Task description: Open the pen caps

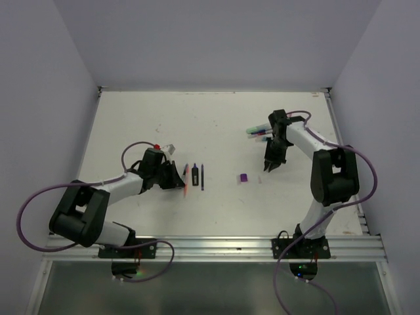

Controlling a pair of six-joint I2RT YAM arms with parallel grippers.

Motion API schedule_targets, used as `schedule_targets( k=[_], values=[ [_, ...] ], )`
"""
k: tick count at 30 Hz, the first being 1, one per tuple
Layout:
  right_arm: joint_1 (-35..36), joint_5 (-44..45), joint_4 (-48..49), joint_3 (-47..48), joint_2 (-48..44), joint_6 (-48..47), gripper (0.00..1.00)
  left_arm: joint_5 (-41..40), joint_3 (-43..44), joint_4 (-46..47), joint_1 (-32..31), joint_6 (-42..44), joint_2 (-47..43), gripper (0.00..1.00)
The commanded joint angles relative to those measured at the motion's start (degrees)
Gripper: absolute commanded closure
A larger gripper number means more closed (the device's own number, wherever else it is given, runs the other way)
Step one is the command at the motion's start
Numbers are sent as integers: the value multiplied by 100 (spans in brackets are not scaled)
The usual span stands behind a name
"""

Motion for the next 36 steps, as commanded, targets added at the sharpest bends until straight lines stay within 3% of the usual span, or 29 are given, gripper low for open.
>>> schedule_targets(
  k=[1,8,17,26,36],
  values=[
    [-15,142,-100,264,261,-278,100,357,-246,584,-8,-264,267,95],
    [-15,230,14,54,376,-463,100,499,-475,830,-26,-413,382,84],
    [-6,46,199,-236,464,-551,93,473,-545,839,-26,-493,443,72],
    [64,-218,357,-465,516,-683,87,455,-510,795,-26,-563,435,67],
    [108,-359,410,-413,490,-718,73,332,-475,532,-26,-546,189,59]
  ],
)
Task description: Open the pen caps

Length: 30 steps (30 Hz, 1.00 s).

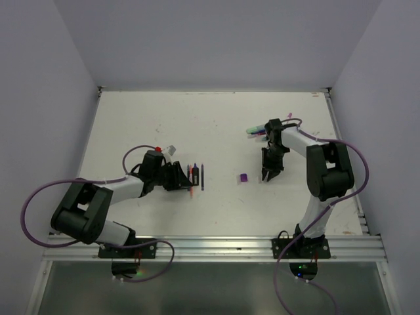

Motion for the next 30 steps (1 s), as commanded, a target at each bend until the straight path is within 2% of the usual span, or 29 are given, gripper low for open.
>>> schedule_targets(
  k=[1,5,11,17,22,30],
  values=[
    [21,-129,64,94,1,-85,72,-374,-84,-638,-12,178,-54,58],
    [21,-173,-6,165,1,-67,64,-436,-49,-761,-12,248,-177,56],
    [12,-68,-94,437,-315,56,62,-436,-22,-832,-12,275,-335,55],
    [-32,528,-261,1561,-193,381,44,-436,223,-1192,-12,380,-677,53],
    [-181,1056,-427,2746,404,706,45,-436,575,-1446,-12,547,-810,53],
    [-602,1979,-332,3960,1466,1093,46,-392,699,-1447,-21,653,-863,52]
  ],
)
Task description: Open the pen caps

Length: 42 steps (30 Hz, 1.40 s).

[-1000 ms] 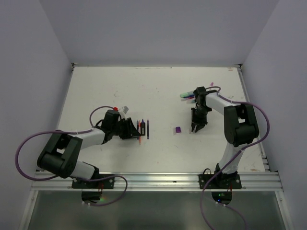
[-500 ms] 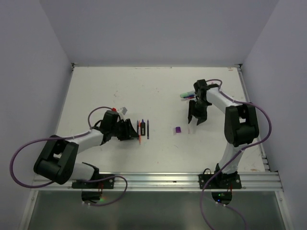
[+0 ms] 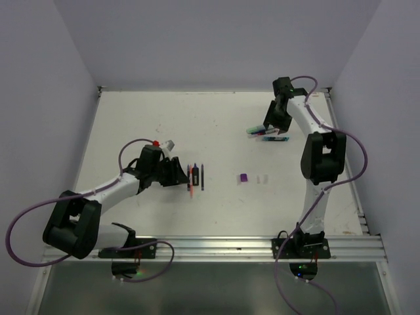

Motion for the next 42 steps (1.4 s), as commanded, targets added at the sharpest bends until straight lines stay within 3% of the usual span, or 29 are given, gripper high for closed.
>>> schedule_targets(
  k=[1,12,30,42],
  values=[
    [-218,701,-60,495,412,289,46,8,172,-33,-17,198,-117,52],
    [-702,903,-165,1892,1502,26,50,114,321,187,-8,119,154,53],
    [-816,992,133,2535,2364,78,52,202,559,328,-8,40,682,53],
    [-808,738,63,2281,2514,219,71,193,444,310,-8,22,577,53]
  ],
)
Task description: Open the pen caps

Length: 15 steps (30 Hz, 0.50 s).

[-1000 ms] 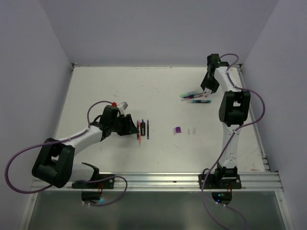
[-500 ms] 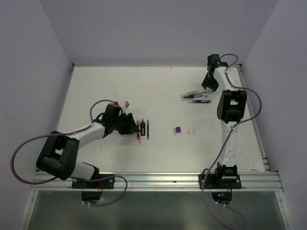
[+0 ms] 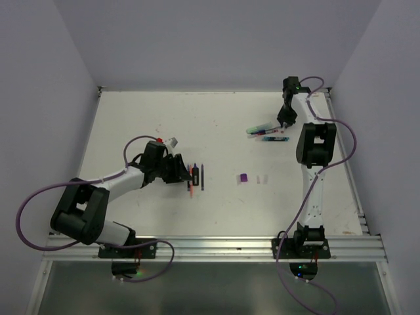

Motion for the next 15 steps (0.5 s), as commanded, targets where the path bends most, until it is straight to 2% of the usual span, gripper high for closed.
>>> schedule_targets(
  k=[1,5,6,9,15],
  values=[
    [-179,-70,43,-161,35,118,72,95,73,166,-8,14,-114,53],
    [-225,-184,254,-478,-9,39,83,86,73,131,-8,14,-149,53],
    [-242,-228,272,-522,0,13,90,94,81,113,-8,14,-175,53],
    [-260,-298,403,-583,-35,-101,100,68,73,43,-8,31,-254,53],
    [-313,-299,623,-628,-316,-356,100,59,125,-133,-8,40,-377,53]
  ],
)
